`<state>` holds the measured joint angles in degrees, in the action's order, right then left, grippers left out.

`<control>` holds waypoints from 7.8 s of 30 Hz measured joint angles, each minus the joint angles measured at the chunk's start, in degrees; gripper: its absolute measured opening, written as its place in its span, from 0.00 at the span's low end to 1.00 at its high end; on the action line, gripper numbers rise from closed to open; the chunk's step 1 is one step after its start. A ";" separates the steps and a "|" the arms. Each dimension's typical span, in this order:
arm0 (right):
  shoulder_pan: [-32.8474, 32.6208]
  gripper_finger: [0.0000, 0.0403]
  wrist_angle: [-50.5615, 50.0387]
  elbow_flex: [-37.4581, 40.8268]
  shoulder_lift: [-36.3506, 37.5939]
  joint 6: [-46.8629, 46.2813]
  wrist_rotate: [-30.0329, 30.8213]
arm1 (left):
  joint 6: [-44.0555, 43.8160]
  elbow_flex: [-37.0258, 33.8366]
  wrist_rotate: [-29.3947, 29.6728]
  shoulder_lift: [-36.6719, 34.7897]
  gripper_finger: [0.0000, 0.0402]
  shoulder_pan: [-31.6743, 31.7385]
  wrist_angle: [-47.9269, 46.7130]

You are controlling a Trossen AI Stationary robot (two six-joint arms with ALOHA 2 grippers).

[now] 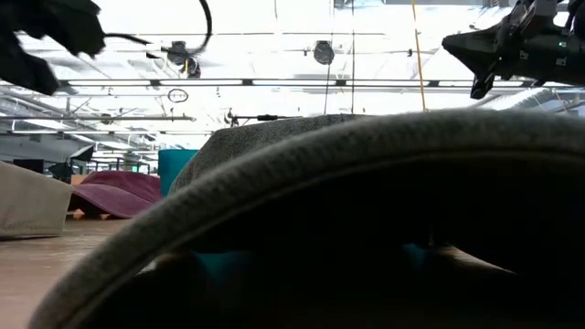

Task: Pick & Place hat
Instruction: Put the left brown cap into the orange bin, then put the left black cap into the blue bin

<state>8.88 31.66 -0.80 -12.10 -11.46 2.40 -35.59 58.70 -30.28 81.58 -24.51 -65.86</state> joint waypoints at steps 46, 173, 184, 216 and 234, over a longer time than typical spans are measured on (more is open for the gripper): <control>-2.46 0.00 -0.58 0.00 -3.98 -6.76 -5.53 | -25.10 -0.02 31.57 6.97 0.56 -26.14 11.90; -2.60 0.00 -4.96 0.00 -4.00 -3.88 -0.53 | 88.93 -6.62 47.88 -5.81 0.06 70.84 26.12; -2.60 0.00 -4.96 0.00 -4.00 -4.00 -0.54 | 80.81 -6.62 43.14 -5.82 0.02 70.84 22.46; -2.60 0.00 -4.87 0.00 -4.00 -4.15 -0.39 | 57.46 -3.46 45.54 -8.72 0.25 60.52 22.88; -7.71 0.00 15.42 0.02 -12.93 -3.90 2.82 | 31.91 -31.48 5.56 -29.93 0.25 51.58 94.85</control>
<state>1.17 47.08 -0.78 -25.03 -15.36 5.21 -3.68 27.22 -24.72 51.65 27.07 28.99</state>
